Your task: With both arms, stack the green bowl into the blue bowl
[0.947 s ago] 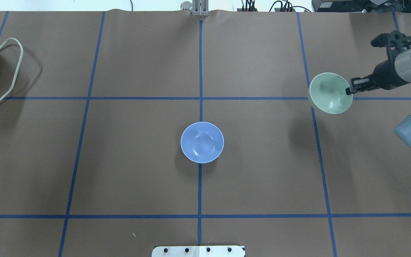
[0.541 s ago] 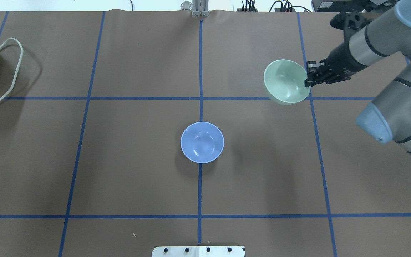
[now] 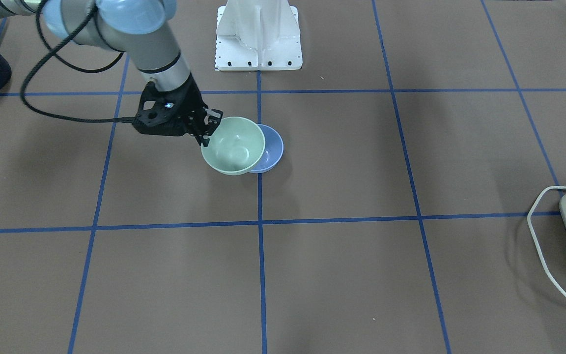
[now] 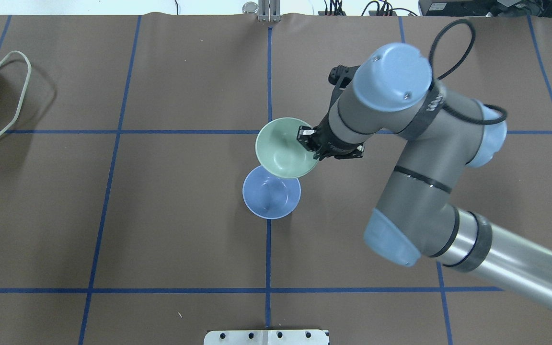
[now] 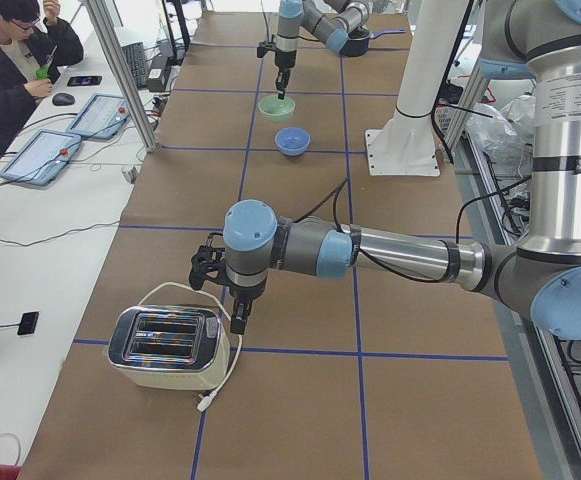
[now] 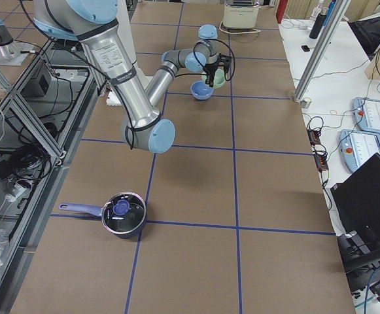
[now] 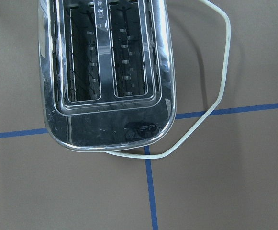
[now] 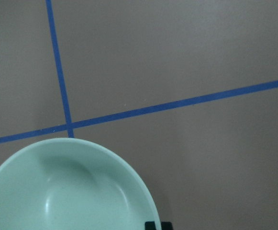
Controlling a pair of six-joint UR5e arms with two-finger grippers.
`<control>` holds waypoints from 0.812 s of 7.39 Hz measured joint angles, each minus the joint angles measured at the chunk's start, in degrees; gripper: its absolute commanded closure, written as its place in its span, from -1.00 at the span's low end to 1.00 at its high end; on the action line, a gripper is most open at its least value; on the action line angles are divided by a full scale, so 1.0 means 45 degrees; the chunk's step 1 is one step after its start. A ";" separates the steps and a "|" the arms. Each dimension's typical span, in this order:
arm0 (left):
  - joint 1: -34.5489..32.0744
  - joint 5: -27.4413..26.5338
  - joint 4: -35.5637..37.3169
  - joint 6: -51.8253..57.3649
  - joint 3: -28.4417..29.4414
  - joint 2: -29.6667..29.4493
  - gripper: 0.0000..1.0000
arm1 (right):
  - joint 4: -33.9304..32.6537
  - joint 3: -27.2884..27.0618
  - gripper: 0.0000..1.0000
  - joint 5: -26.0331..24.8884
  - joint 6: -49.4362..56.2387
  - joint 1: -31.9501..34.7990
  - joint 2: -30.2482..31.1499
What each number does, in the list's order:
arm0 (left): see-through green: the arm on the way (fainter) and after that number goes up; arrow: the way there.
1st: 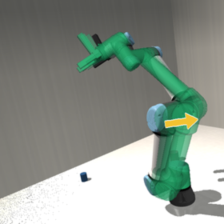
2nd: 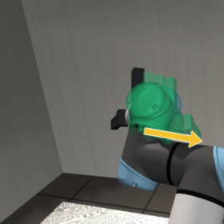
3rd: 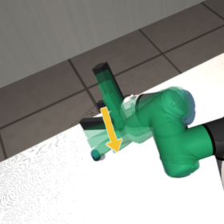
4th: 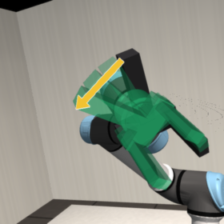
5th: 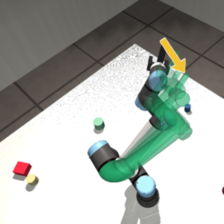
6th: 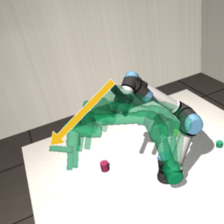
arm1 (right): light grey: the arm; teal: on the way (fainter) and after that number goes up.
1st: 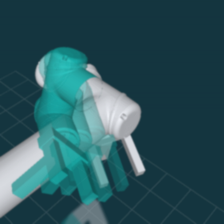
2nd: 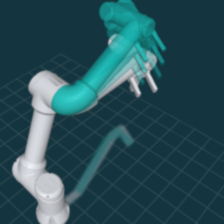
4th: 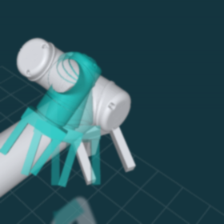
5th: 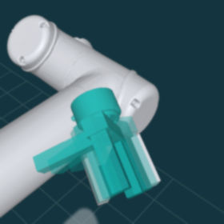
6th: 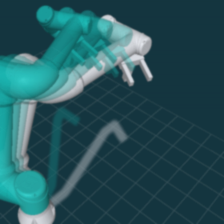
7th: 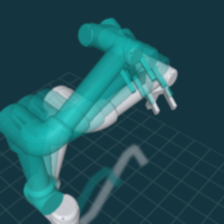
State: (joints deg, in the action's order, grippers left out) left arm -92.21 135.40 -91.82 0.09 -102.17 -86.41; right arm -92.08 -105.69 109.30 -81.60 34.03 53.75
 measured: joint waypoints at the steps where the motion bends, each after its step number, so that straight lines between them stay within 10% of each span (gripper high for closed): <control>1: 0.0003 0.0005 -0.0004 0.0000 0.0006 -0.0001 -0.96 | -0.0198 0.0214 1.00 -0.0773 -0.0570 -0.0773 -0.0316; 6: 0.0002 0.0004 -0.0006 -0.0001 0.0010 -0.0014 -0.96 | -0.0249 0.1139 1.00 -0.1586 -0.0830 -0.1721 -0.0371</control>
State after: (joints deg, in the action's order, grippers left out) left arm -92.20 135.42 -91.84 0.09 -102.13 -86.47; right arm -93.20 -100.56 102.16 -85.33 26.28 52.08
